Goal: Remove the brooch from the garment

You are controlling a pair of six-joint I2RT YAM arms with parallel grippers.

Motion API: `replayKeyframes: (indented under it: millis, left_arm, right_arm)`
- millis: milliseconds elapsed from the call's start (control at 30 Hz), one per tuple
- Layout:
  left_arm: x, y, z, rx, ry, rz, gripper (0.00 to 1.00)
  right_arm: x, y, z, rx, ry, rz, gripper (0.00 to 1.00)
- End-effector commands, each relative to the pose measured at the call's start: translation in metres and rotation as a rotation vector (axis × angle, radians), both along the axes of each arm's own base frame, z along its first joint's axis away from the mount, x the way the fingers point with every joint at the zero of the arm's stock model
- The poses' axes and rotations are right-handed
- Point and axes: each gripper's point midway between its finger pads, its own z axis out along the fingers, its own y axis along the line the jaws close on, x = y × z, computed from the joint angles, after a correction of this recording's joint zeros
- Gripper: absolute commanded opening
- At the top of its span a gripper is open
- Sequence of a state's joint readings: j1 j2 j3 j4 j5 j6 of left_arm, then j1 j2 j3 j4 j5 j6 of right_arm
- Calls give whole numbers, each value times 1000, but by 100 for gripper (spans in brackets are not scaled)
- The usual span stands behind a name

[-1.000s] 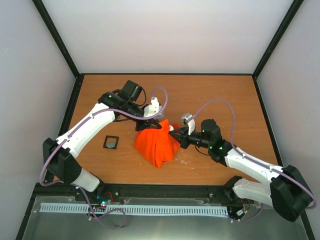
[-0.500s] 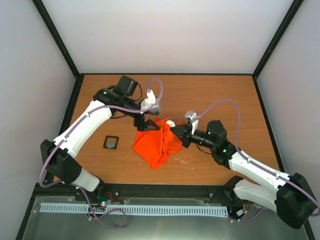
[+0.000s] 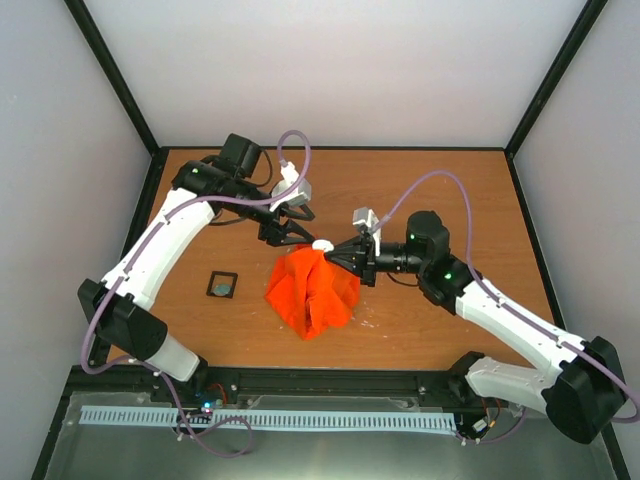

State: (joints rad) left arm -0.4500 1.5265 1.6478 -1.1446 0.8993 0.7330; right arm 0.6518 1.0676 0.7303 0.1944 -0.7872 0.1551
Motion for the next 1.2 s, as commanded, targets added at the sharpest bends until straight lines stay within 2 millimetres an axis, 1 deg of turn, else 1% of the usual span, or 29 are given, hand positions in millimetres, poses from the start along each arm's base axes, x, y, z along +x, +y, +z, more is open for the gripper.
replayKeyframes:
  millis: [0, 133, 233, 267, 400, 500, 667, 867, 1033, 1100, 1167]
  left_arm:
    - [-20, 1, 1, -20, 51, -75, 63]
    - [-23, 3, -7, -4, 66, -81, 53]
    - [-28, 4, -11, 5, 91, -101, 52]
    - [-29, 5, -12, 10, 93, -103, 53]
    - [-32, 10, -18, 36, 65, -103, 65]
    - [-34, 14, -24, 57, 29, -102, 71]
    - [-40, 20, -29, 77, 6, -126, 76]
    - [-47, 20, -22, 50, -10, -144, 77]
    - [-47, 17, -18, 31, -9, -147, 76]
    - [-43, 15, -17, 26, 9, -131, 73]
    - [-39, 11, -17, 21, 48, -123, 64]
  right_arm:
    - [-9, 6, -1, -50, 1, 87, 3]
    - [-8, 11, -4, -82, 33, 118, 3]
    - [-4, 15, -7, -103, 55, 125, 3]
    - [-4, 15, -8, -108, 57, 127, 3]
    - [-6, 14, -7, -115, 46, 139, 3]
    - [-12, 12, -5, -121, 42, 159, 3]
    - [-19, 8, -6, -134, 50, 179, 3]
    - [-19, 8, -7, -147, 61, 187, 3]
    - [-16, 10, -4, -155, 58, 184, 3]
    - [-13, 12, -1, -155, 55, 181, 3]
    - [-10, 13, 0, -159, 56, 172, 3]
